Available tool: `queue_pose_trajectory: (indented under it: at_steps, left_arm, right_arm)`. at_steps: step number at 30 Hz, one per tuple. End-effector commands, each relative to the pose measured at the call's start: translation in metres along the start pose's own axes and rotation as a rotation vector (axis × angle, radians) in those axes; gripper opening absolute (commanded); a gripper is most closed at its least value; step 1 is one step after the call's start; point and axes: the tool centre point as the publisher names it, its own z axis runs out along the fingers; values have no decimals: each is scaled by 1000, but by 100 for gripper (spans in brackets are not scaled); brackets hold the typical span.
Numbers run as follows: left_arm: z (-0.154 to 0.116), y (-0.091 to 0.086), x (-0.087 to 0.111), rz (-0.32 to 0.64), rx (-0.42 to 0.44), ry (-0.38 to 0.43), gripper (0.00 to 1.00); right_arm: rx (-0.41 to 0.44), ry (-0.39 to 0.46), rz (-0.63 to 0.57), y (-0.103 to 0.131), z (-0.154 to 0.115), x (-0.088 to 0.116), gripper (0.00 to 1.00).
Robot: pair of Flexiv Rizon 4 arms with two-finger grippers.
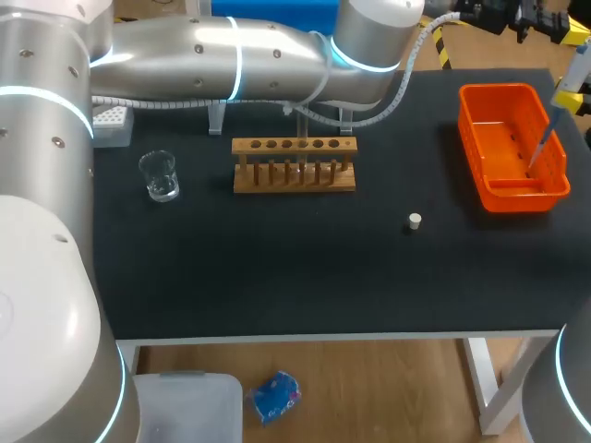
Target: Invert the test tube, pick up the pipette, mount the tip to pipette, aspirate from beaker and dispense into the tube, eject the tip, return the pipette, and cap with the stopper.
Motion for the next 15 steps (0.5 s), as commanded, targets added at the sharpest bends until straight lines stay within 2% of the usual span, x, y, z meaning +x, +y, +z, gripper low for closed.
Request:
queue_pose_trajectory:
  at_steps: [1,15]
  left_arm:
    - [2,6,0,-5,-2,-4,0]
    - [6,13,-2,-24,-30,5,0]
  right_arm:
    - [0,3,-1,3,0,-1,0]
    - [0,3,-1,3,0,-1,0]
